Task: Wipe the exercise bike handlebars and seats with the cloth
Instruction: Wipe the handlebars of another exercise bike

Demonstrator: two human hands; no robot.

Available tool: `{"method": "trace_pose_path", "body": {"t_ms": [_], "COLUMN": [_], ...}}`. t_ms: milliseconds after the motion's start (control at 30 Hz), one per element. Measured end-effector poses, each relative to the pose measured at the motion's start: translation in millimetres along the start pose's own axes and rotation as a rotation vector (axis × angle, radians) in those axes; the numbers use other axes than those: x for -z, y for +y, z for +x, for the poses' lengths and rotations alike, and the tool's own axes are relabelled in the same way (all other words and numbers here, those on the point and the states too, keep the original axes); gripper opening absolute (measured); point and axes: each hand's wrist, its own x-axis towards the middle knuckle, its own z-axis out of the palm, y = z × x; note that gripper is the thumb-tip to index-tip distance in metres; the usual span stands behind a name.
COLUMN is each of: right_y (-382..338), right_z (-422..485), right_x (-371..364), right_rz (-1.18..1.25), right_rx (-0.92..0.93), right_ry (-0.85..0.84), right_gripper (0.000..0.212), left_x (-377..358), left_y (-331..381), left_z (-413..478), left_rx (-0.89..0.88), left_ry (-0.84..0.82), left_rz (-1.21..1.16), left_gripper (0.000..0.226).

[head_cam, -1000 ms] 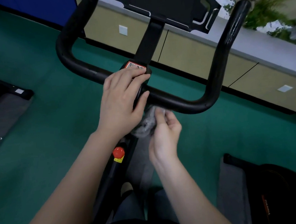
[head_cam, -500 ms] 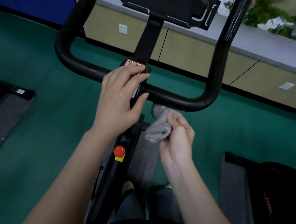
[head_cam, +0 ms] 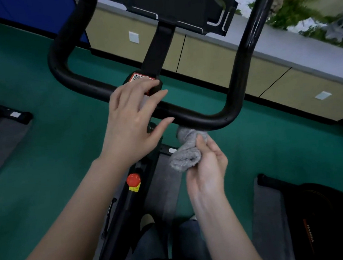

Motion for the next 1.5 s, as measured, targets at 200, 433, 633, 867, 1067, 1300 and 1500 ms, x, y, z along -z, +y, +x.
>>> {"method": "trace_pose_path", "body": {"t_ms": [200,433,633,867,1067,1300,1500], "right_y": [3,-10,-5,-19,-17,-60,-102], "right_z": [-2,11,5,20,24,41,46], "right_x": [-3,14,21,17,29,18,-8], "right_rz": [0.016,-0.076,-0.199,-0.606,-1.012,-1.359,-1.794], "right_rx": [0.016,0.301,0.404,0.927,1.258,1.283,1.089], "right_ry": [0.020,0.220,0.240,0.194,-0.003,-0.232,-0.582], "right_gripper": [0.018,0.018,0.016,0.021,0.022,0.019,0.019], "left_x": [-15,-26,-26,-29,-29,-29,-27], "left_y": [30,31,33,42,41,39,40], "left_z": [5,6,6,10,10,8,10], "left_rx": [-0.093,-0.073,-0.046,-0.028,0.006,0.031,0.030], "left_ry": [-0.031,0.020,0.028,0.004,0.004,0.000,-0.016], "left_rz": [-0.045,-0.004,-0.031,-0.058,-0.093,-0.132,-0.152], "left_gripper": [0.037,0.031,0.031,0.033,0.032,0.030,0.030]}}
